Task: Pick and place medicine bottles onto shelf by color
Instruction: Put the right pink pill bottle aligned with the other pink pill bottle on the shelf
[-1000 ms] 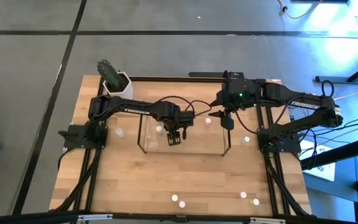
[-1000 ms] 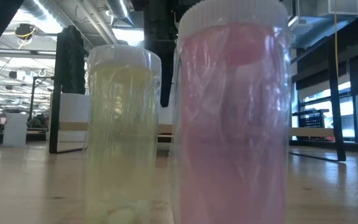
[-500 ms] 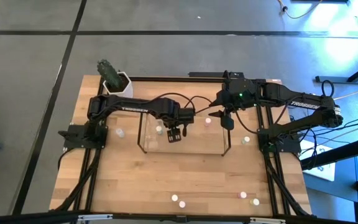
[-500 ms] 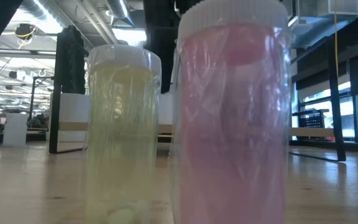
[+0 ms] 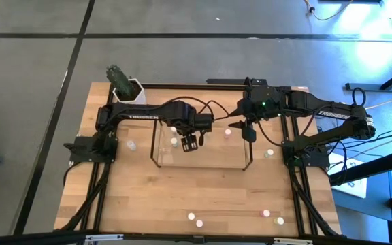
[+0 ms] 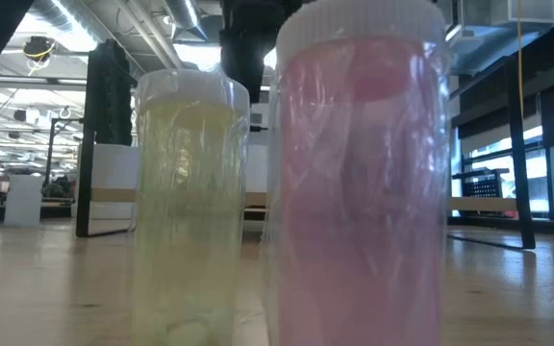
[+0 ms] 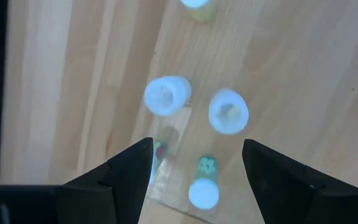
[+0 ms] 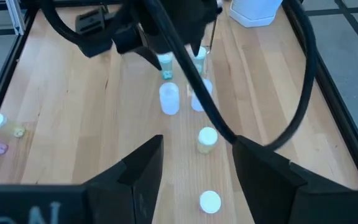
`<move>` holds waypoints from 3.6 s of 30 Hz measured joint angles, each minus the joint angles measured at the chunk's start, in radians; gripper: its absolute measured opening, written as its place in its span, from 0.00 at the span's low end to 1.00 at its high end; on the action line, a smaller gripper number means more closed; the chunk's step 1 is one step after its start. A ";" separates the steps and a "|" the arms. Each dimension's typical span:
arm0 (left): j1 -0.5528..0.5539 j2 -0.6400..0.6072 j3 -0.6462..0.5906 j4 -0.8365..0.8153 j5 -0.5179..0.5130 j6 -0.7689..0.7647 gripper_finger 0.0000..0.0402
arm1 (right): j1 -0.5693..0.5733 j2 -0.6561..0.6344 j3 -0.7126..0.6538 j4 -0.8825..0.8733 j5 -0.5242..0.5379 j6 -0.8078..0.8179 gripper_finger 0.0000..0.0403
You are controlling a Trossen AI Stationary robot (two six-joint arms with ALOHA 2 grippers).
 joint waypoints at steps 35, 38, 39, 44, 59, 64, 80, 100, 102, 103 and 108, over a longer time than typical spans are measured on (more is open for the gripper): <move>-0.300 -0.329 0.089 -0.155 -0.169 -0.594 0.60 | 0.000 0.000 0.000 0.014 0.000 0.000 0.48; -0.346 -0.329 0.089 -0.155 -0.209 -0.677 0.60 | 0.000 0.000 0.000 0.038 -0.001 0.005 0.48; -0.362 -0.329 0.089 -0.155 -0.226 -0.700 0.60 | 0.000 0.000 0.000 0.038 -0.008 0.011 0.48; -0.438 -0.329 0.089 -0.161 -0.293 -0.784 0.60 | 0.023 0.000 0.000 0.035 -0.147 -0.049 0.48; -0.606 -0.329 0.088 -0.161 -0.370 -0.800 0.60 | 0.487 0.000 0.000 0.110 0.144 0.183 0.40; -0.672 -0.329 0.088 -0.161 -0.380 -0.800 0.60 | 0.655 0.000 0.000 0.106 0.138 0.323 0.40; -0.738 -0.329 0.088 -0.162 -0.451 -0.809 0.60 | 0.751 0.031 0.000 0.069 0.079 0.576 0.46; -0.732 -0.329 0.088 -0.162 -0.439 -0.833 0.60 | 0.808 0.231 0.000 -0.129 -0.107 0.653 0.60; -0.732 -0.329 0.088 -0.162 -0.439 -0.826 0.60 | 0.810 0.254 0.000 -0.123 -0.106 0.682 0.60; -0.732 -0.329 0.088 -0.162 -0.439 -0.823 0.60 | 0.810 0.265 0.000 -0.119 -0.100 0.703 0.60; -0.732 -0.329 0.088 -0.161 -0.439 -0.800 0.60 | 0.810 0.307 0.000 -0.115 -0.109 0.789 0.60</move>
